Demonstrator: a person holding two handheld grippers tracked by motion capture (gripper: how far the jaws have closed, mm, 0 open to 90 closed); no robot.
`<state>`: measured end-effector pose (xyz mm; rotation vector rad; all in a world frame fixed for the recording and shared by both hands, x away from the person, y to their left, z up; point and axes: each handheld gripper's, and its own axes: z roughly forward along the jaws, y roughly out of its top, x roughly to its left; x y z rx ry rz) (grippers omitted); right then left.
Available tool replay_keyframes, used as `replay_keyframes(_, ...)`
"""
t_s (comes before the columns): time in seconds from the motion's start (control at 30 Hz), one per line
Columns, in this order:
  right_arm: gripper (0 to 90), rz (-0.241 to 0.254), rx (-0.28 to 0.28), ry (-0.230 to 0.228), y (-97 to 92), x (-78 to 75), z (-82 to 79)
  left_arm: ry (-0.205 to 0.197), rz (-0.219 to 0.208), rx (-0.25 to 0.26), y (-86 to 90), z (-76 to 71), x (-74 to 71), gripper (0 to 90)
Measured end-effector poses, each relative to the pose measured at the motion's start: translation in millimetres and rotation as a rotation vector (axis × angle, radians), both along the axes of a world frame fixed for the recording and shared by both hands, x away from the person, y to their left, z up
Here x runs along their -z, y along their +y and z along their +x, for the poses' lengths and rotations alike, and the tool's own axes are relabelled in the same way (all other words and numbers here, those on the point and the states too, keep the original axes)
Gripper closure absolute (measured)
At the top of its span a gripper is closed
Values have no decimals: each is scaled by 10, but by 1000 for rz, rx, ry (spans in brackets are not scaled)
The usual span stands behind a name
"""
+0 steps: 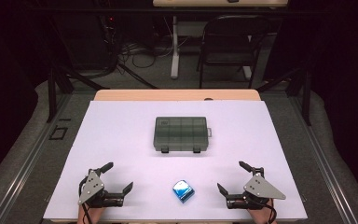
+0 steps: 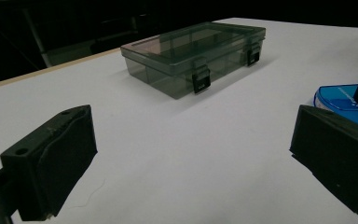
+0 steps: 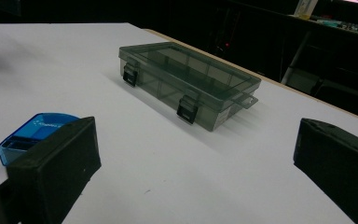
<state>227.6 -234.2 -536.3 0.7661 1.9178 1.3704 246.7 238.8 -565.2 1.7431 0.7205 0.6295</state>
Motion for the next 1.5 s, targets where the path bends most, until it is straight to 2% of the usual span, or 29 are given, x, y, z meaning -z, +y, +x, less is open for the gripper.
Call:
replay_keyframes(0.2, 0, -6, -4, 5, 6, -7, -2, 5, 5, 10, -13, 14, 3, 1)
replay_keyframes(0.33, 0, 12, -10, 7, 7, -12, 14, 10, 3, 8, -9, 18, 2, 0)
replay_keyframes(0.73, 0, -5, -20, 8, 21, -18, 41, 14, 15, 20, -36, 45, 0, 1)
replay_keyframes(0.87, 0, -2, -24, 22, 32, -21, 73, 18, 14, 23, -46, 49, -8, 1)
replay_keyframes(1.07, 0, -16, -31, 38, 69, -16, 141, 26, 2, 37, -73, 94, -33, 1)
replay_keyframes(1.17, 0, -36, -38, 56, 105, -20, 224, 36, 13, 52, -113, 141, -53, 1)
replay_keyframes(1.23, 0, -33, -42, 73, 120, -26, 270, 41, 18, 66, -128, 160, -59, 1)
replay_keyframes(1.5, 0, -55, -60, 105, 197, -55, 419, 53, 15, 59, -208, 263, -104, 1)
